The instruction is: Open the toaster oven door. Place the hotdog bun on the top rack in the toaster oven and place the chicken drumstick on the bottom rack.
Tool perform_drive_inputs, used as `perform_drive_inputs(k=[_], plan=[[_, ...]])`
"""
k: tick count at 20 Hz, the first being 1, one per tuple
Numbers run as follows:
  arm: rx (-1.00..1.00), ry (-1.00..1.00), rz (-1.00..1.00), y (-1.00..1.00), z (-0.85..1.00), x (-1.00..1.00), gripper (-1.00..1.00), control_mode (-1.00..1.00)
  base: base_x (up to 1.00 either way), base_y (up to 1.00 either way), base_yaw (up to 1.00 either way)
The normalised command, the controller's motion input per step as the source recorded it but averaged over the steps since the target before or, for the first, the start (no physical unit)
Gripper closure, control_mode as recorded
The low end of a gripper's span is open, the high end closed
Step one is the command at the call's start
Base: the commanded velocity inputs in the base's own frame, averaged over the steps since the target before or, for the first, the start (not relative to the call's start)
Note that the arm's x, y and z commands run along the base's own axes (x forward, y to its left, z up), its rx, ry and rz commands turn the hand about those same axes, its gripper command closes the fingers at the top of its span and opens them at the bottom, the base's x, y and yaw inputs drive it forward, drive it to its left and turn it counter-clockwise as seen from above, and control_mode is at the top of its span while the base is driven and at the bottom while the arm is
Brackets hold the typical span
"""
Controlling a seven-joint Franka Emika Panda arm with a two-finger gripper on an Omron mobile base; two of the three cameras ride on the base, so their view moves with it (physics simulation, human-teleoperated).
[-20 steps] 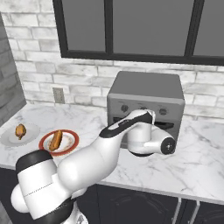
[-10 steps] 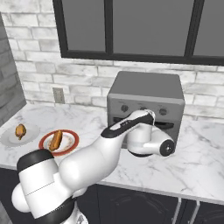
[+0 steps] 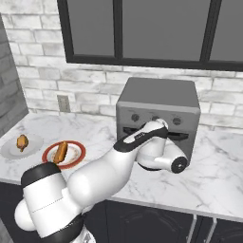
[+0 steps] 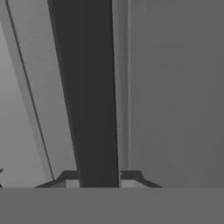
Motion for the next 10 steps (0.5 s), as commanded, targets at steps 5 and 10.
perform_drive_inputs(k=[5,10], plan=[[0.07,0.20,0.00,0.17,-0.59,0.33,1.00,-1.00,0.00,0.00,0.00],[0.05,0.28,0.00,0.30,-0.72,0.29,1.00,-1.00,0.00,0.00,0.00]])
